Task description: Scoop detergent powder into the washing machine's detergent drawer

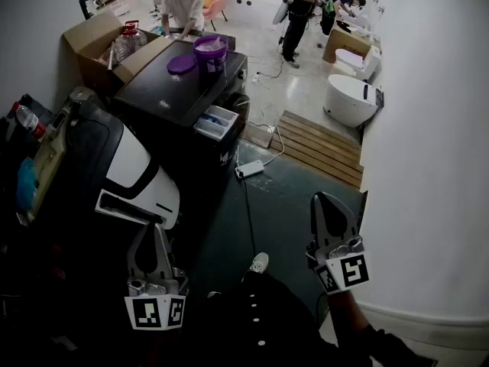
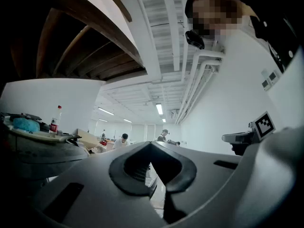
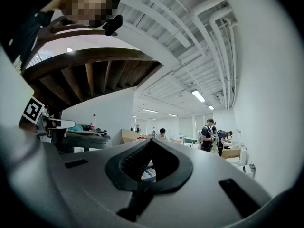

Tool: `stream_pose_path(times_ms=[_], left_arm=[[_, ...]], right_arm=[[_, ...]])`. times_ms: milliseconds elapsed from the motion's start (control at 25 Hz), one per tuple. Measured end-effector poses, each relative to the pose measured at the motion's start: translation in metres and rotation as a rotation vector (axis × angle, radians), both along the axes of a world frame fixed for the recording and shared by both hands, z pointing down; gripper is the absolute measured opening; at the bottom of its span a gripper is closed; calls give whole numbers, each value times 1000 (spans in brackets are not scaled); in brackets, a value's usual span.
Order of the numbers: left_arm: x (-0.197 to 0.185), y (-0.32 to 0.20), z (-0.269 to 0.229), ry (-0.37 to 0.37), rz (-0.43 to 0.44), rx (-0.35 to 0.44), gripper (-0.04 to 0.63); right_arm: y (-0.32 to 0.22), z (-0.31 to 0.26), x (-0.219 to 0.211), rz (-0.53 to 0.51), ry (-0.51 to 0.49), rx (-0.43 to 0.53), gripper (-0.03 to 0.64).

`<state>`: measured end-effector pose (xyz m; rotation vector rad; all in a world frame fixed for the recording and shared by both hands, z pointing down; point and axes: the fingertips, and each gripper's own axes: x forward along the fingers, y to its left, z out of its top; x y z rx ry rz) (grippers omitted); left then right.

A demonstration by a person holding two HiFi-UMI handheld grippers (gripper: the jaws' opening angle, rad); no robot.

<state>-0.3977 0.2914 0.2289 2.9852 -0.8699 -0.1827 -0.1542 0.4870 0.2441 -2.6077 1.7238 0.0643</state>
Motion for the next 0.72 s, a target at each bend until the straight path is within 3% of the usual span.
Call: stream_pose_path(times_ms=[240, 440, 720], left_arm=[[3, -3, 1, 3, -2, -1, 5], [6, -3, 4, -1, -1, -2, 5], [18, -5, 7, -17, -1, -4, 5]], right_arm=[[-5, 2, 2, -3, 7, 0, 28], [-4, -3, 4, -9, -18, 57, 29], [-7, 6, 15, -18, -22, 32, 51]])
